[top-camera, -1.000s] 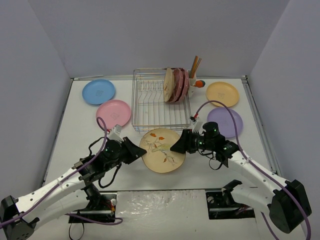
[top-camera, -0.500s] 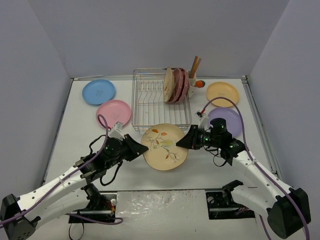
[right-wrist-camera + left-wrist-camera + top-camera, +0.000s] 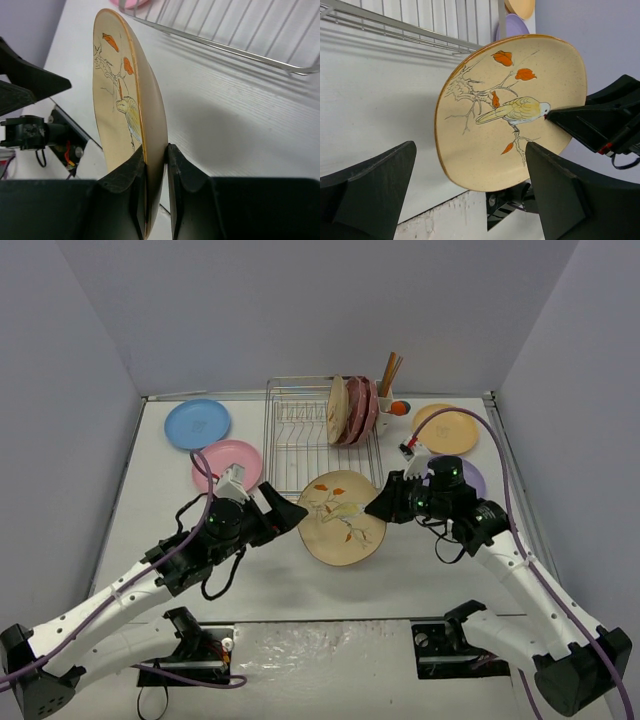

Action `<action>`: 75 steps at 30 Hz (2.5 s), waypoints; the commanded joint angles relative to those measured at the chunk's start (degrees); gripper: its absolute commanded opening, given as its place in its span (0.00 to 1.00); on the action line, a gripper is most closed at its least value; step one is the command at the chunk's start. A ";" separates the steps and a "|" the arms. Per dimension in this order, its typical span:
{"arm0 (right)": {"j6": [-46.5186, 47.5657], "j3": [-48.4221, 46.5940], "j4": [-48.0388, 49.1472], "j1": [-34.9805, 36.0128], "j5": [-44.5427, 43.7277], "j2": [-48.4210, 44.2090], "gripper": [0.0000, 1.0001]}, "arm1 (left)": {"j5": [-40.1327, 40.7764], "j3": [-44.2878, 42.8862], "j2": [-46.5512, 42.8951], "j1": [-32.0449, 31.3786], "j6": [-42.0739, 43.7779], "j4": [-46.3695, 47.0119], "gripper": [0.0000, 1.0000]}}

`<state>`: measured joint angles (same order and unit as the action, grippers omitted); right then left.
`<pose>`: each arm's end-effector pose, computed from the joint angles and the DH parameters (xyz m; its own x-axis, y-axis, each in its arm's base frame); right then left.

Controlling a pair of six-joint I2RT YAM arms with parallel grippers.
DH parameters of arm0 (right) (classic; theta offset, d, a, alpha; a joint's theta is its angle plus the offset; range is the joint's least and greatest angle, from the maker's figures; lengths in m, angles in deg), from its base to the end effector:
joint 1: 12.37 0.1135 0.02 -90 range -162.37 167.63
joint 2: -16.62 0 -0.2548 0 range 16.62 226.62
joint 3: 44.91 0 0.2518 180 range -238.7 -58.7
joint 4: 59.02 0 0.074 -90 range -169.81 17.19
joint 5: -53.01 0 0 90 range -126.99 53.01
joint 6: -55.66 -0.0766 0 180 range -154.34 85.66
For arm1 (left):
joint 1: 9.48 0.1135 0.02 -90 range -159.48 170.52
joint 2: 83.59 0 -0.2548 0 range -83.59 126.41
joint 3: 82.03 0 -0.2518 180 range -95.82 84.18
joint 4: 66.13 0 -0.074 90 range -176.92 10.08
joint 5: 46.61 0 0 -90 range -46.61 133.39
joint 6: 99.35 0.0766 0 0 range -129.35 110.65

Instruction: Load the plates into the dish rack

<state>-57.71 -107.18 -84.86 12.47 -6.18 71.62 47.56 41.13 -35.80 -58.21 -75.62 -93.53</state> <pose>0.2160 0.1432 0.3096 -0.5832 0.1055 -0.8055 -0.6210 0.5813 0.5257 0.1626 -0.1769 0.2945 -0.7281 -0.5545 -0.4029 0.0932 0.5022 -0.8597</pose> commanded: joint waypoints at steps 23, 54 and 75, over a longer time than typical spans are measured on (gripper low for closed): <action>14.52 -58.71 -7.18 7.21 -46.26 36.51 0.00 | 9.68 -17.95 8.92 15.38 27.16 -24.80 0.97; 34.79 -83.44 21.72 16.85 -95.27 74.22 0.00 | 7.19 -8.57 8.60 31.24 36.07 -22.04 0.97; 34.05 -73.12 30.98 10.76 -73.82 78.02 0.00 | 5.91 -8.38 7.84 31.25 36.76 -21.82 0.97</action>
<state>-26.09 -179.83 -65.04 24.52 -81.72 150.82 53.51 34.23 -26.83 -27.34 -39.81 -118.09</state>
